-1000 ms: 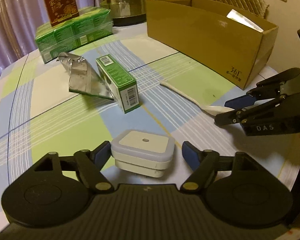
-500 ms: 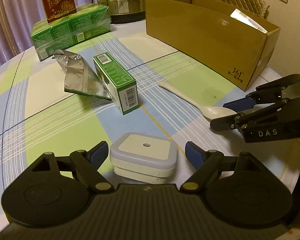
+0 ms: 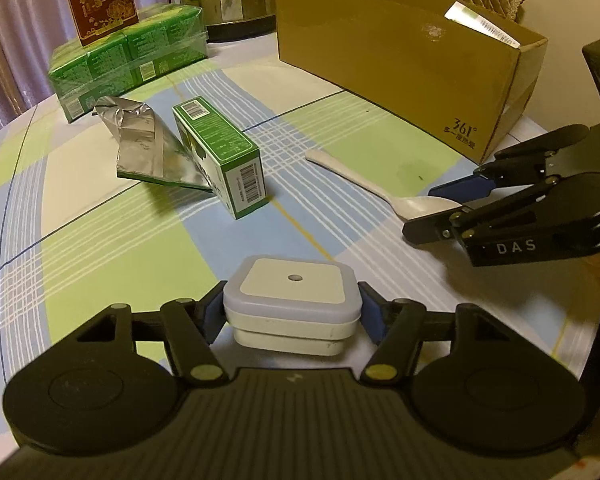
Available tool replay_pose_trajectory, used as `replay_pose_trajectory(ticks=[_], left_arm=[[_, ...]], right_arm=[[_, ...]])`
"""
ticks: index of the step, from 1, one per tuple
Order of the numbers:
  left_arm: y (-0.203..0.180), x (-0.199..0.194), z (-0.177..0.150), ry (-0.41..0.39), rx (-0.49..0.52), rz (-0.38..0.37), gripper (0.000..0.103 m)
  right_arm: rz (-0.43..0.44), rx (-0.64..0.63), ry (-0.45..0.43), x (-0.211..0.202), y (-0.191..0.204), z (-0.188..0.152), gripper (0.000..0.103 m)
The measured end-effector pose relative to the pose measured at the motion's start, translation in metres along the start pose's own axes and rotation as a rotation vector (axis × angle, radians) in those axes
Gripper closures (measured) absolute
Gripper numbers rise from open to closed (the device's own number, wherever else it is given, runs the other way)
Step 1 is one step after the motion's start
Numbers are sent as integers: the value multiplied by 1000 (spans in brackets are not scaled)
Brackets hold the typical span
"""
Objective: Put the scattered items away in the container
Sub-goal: 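Lift the night light and spoon and carry them toward the cardboard box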
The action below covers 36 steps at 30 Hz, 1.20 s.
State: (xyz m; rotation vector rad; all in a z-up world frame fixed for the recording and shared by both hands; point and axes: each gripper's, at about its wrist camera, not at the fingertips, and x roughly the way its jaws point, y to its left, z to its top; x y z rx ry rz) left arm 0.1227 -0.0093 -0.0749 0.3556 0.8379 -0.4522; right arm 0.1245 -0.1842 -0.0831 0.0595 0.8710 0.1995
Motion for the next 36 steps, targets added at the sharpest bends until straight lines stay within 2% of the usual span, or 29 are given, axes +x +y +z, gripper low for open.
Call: replay_pose_trajectory(ticks=[2,3,7,12,15,20,36], left_arm=[[0,0,0,-3,-2,1,41],[0,0,0,-4,-2,2,40],[-2,0,0,-11,33,18,36],[1,3,1,-22,40,8,36],[1,6,1,-12,36,-3,41],[-1,-1,2,-9,18,4,43],[-33,-51,18,-63,-89,66,43]], right_arm=[[-10,-14,0,0,2,0,67],[-21,-24,0,0,3,-1,73],[-32,-42,4,0,5,-1,73],[-35,-47,4,0,5,-2,73],[-33,-42,6,0,5,-2,73],[-29,-33,1,-6,4,0,73],[-21,-21,-120,-72,9,8,73]])
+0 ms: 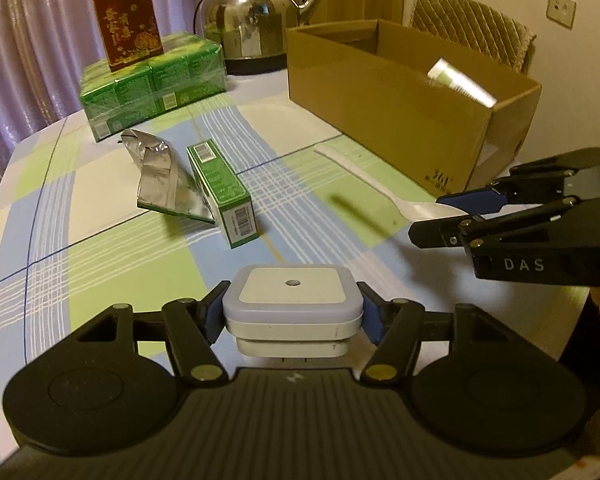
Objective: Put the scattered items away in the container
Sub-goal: 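Lift the night light and spoon and carry them toward the cardboard box, then lower the night light and spoon over the cardboard box opening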
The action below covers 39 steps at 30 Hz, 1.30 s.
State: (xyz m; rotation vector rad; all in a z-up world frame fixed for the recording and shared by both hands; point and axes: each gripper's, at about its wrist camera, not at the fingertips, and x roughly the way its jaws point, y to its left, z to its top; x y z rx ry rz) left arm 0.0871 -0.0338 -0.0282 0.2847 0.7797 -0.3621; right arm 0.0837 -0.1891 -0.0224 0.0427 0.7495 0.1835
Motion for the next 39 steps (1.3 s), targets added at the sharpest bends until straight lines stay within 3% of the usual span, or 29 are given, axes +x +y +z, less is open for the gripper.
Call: replay_pose_trajectory(ticks=[13,22,29,39], left_arm=[[-34,-30,23,-41,-17,26,43],[-62,-32,57,-93,-7,-14,43],[-90,-26,98,-143,21,-65,43],[-131,9,149,-174,106,-113,43]], right_arm=[[-30,12,-112,-54,-10,12,73],[-72,22,-186,-81,-33,30,73],[-147,42,-229,-97,-75,47,73],[-239,77,-197,-92,-151,60,73]])
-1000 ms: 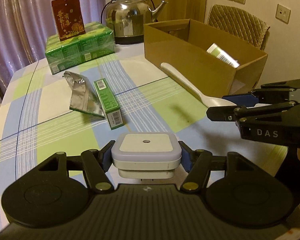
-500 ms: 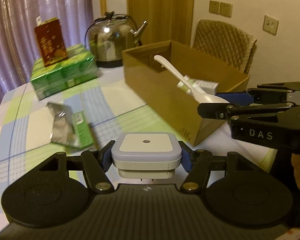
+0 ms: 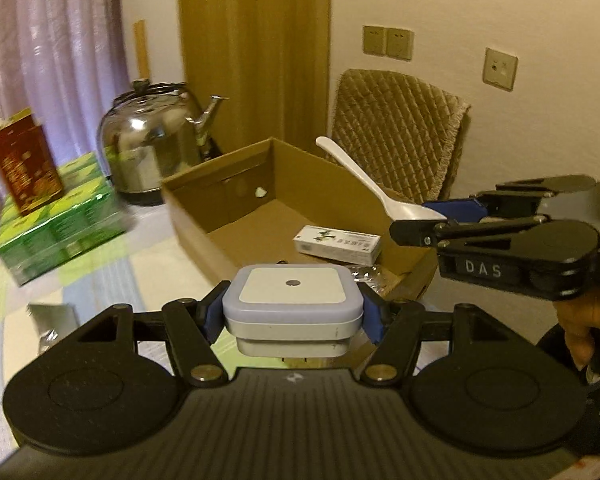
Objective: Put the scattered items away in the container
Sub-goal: 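Lower the night light and spoon over the cardboard box opening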
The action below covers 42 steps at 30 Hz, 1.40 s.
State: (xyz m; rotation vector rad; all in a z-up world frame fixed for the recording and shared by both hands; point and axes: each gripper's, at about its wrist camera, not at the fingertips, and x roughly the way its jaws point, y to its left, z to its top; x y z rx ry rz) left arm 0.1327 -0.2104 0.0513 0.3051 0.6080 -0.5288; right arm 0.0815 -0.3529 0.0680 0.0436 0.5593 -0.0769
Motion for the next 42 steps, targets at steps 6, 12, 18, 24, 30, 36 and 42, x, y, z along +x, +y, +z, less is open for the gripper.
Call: replay_pose_trajectory(ticks=[6,12,18,24,30,36,42], left_arm=[[-3,30,3,26,6,-22,43],[-2,52,11,28,6,-34,43],[0,72,24,26,11,-57,43],[4,92,35,25,4,-75,43],[12,112,39,44,-8,-76,43],[18,122,41,38,-25,-74,43],[27,132,47,36,-60,-55,43]], right_arm=[[-6,19,22,11,-23,-5,73],[0,33,47,28,-38,-10,73],[11,41,61,43,-44,-5,73],[20,47,83,58,-47,-1,73],[15,45,105,68,-50,-1,73],[18,30,135,79,-48,-3,73],[23,17,157,91,-46,-1,73]])
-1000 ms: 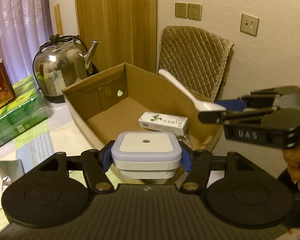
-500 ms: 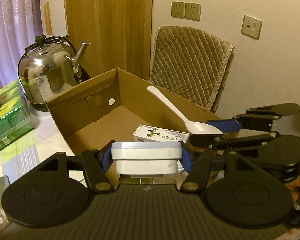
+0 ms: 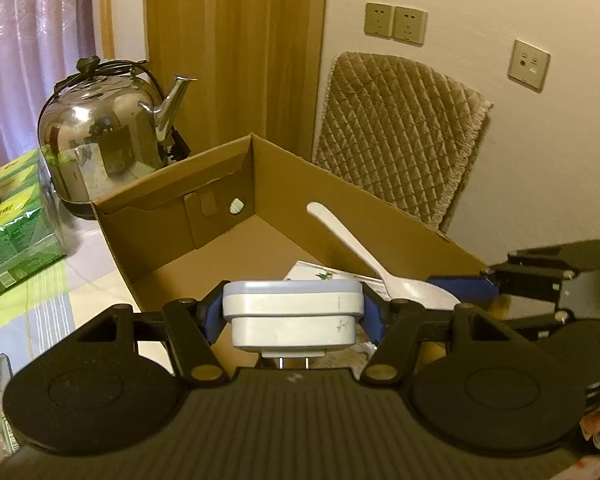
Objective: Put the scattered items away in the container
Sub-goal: 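Lower the night light and spoon over the cardboard box opening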
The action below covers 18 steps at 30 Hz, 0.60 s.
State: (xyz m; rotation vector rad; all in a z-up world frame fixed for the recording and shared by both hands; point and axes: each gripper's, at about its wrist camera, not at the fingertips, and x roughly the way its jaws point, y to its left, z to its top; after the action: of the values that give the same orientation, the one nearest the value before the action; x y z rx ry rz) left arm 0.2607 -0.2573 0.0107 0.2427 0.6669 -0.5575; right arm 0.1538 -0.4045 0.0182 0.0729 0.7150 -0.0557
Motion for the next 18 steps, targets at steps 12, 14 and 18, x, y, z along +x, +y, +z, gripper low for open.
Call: replay_pose_trajectory(ticks=[12,14,18], left_arm=[[8,10,-2,29,-13,0,42],[9,9,-1,25,-16,1,42],[10,3,-3,15,-26,4,42]], right_arm=[[30,-61,48,20,7,10,73],[30,-65,51,22,7,11,73],[31,-73,57,24,9,11,73]])
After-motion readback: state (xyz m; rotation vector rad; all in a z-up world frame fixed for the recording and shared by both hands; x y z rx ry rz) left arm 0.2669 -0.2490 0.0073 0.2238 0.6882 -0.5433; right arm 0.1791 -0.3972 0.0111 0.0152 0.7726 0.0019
